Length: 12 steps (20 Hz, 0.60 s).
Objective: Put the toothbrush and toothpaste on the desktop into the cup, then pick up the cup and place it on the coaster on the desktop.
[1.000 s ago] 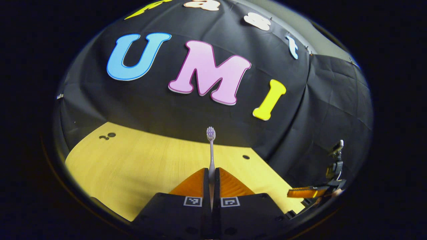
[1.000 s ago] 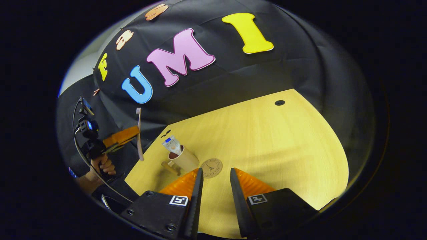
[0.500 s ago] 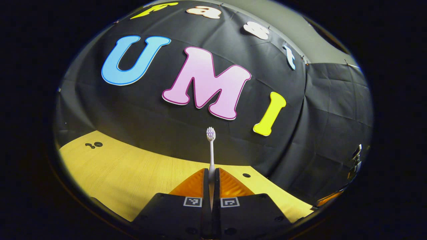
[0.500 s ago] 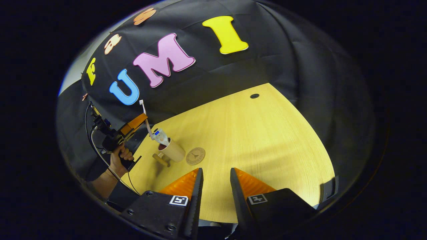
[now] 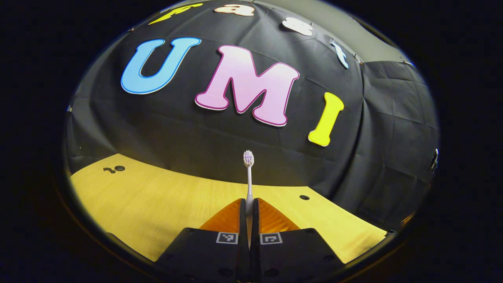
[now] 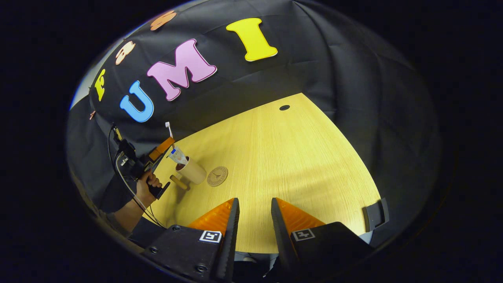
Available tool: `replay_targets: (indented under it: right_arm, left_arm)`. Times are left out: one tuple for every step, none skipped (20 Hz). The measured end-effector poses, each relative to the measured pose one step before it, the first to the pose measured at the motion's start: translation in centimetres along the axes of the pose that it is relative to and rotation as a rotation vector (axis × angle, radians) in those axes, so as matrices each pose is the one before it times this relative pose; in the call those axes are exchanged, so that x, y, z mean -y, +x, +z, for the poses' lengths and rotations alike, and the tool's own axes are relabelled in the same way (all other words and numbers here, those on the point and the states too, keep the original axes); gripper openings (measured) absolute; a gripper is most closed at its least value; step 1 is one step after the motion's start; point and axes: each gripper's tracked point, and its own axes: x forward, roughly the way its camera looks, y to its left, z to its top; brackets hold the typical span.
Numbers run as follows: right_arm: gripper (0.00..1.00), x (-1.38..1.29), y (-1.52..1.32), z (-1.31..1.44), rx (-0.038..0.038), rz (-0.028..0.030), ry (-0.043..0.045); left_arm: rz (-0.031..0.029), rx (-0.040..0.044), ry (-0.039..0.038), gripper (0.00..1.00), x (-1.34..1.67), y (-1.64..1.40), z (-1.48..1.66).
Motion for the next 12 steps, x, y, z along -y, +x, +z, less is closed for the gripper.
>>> replay_targets:
  right_arm:
    - [0.50, -0.162, 0.169, -0.005, -0.00233, 0.00393, -0.00324]
    - [0.50, -0.153, 0.063, 0.030, -0.00150, 0.00372, -0.00213]
    - [0.50, -0.171, 0.106, -0.012, -0.00133, 0.00358, -0.00194]
    - [0.50, -0.108, 0.072, -0.013, -0.00311, 0.00340, 0.00007]
    - [0.50, -0.182, 0.089, -0.046, -0.00206, 0.00324, 0.00003]
    - [0.50, -0.262, 0.077, -0.019, -0.00322, 0.00753, 0.00100]
    - [0.50, -0.327, -0.051, -0.091, -0.00266, 0.01157, 0.00113]
    - [0.50, -0.350, -0.003, -0.034, -0.00142, 0.00909, -0.00421]
    - [0.50, -0.137, 0.074, -0.166, -0.00276, 0.00237, -0.00680]
    - [0.50, -0.154, 0.004, -0.050, -0.00309, 0.00159, -0.00384]
    - [0.50, -0.127, -0.003, 0.044, -0.00114, 0.00318, 0.00076]
    - [0.50, -0.184, 0.040, 0.039, 0.00075, 0.00546, 0.00306]
  left_arm:
    - [0.00290, -0.00813, 0.00071, 0.06, -0.145, -0.079, -0.474]
    - [0.00605, -0.00594, 0.00460, 0.06, -0.218, -0.208, -0.329]
    - [0.00539, -0.00582, 0.00357, 0.06, -0.264, -0.080, -0.442]
    - [0.00233, -0.00443, 0.00037, 0.06, -0.129, -0.079, -0.289]
    - [0.00064, -0.00360, -0.00009, 0.06, -0.169, -0.059, -0.366]
    - [-0.00233, -0.01045, -0.00126, 0.06, -0.089, -0.054, -0.405]
    - [0.00068, -0.01003, 0.00150, 0.06, -0.158, -0.049, -0.553]
    - [-0.00161, -0.00821, 0.00255, 0.06, -0.104, -0.107, -0.274]
    - [0.00081, -0.00726, 0.00305, 0.06, -0.134, 0.058, -0.443]
    - [-0.00055, -0.01170, 0.00017, 0.06, -0.144, -0.021, -0.359]
    - [-0.00642, -0.00067, -0.00473, 0.06, 0.063, -0.068, -0.132]
    - [-0.01133, -0.00288, -0.00482, 0.06, 0.208, 0.048, -0.059]
